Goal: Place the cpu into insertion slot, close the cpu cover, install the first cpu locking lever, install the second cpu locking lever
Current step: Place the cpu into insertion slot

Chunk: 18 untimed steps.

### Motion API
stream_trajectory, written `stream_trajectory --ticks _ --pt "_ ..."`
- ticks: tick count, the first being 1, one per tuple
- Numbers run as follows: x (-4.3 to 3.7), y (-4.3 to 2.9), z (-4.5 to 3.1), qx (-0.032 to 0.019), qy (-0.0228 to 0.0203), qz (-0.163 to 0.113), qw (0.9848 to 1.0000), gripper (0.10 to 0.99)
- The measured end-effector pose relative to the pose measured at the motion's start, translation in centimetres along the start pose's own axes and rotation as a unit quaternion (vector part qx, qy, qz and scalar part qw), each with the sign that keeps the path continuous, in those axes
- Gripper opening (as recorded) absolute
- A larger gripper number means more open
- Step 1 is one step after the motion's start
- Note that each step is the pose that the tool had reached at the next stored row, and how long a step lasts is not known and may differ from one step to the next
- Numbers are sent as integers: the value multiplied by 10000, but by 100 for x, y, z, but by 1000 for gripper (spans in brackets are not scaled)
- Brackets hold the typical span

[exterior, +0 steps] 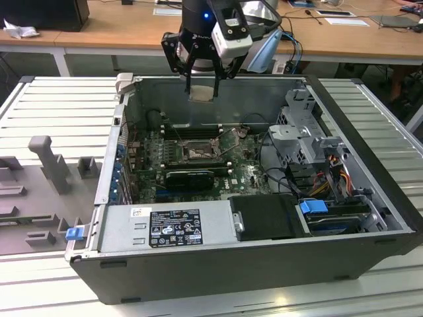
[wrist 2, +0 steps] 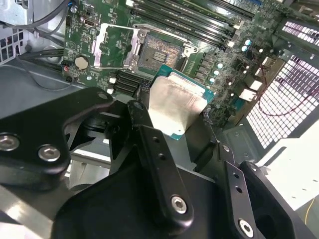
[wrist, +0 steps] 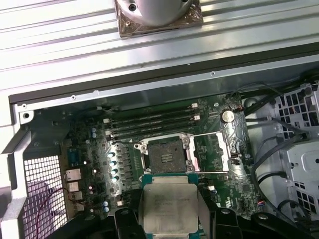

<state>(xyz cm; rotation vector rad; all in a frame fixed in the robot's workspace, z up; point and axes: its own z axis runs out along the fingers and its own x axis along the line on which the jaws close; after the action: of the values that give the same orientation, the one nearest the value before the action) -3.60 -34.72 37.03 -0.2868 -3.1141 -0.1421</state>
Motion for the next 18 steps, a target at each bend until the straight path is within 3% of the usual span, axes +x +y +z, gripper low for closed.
stream_trajectory --ticks 18 --pt "0 0 1 -7 -30 329 9995 529"
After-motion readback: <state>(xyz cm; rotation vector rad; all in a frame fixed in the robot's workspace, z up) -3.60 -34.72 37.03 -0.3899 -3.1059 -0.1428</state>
